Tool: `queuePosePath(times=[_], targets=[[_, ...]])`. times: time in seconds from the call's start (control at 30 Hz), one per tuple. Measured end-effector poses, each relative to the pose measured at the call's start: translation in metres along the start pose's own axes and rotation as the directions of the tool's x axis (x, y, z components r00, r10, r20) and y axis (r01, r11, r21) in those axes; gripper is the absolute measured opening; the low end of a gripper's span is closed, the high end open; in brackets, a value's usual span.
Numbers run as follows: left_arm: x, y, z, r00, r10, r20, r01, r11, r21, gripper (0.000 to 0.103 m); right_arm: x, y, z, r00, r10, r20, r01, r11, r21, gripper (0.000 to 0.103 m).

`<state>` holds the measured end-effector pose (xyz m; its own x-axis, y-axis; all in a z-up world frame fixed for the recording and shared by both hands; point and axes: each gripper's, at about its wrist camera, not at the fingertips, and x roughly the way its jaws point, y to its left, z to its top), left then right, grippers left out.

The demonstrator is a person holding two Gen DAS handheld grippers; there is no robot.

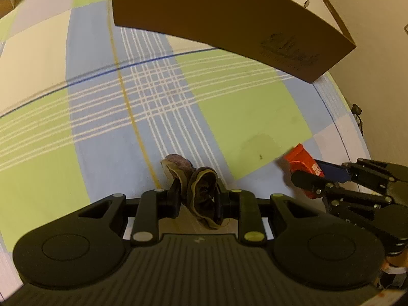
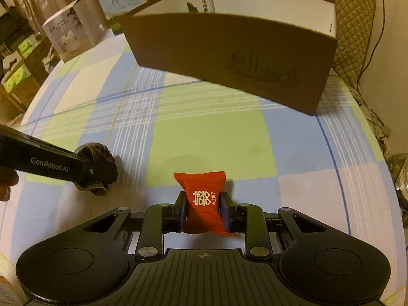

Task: Organize objects
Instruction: 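Grasp the dark crumpled cloth with left tool while right tool holds the red packet, then carry cloth and red packet into the brown box and open both tools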

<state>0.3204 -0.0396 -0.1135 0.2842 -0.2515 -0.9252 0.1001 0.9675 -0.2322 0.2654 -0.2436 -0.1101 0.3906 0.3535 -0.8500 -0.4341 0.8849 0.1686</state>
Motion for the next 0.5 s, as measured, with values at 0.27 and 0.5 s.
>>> queuePosePath(times=[0.27, 0.5], targets=[[-0.021, -0.007, 0.012, 0.998, -0.03, 0.061, 0.028, 0.999, 0.029, 0.021, -0.023, -0.009, 0.02, 0.998, 0.021, 0.058, -0.023, 0.999, 0.037, 0.024], [-0.045, -0.025, 0.045, 0.989, -0.067, 0.135, 0.057, 0.995, 0.082, 0.021, -0.045, -0.023, 0.056, 0.991, 0.022, 0.136, -0.03, 0.998, 0.057, 0.024]])
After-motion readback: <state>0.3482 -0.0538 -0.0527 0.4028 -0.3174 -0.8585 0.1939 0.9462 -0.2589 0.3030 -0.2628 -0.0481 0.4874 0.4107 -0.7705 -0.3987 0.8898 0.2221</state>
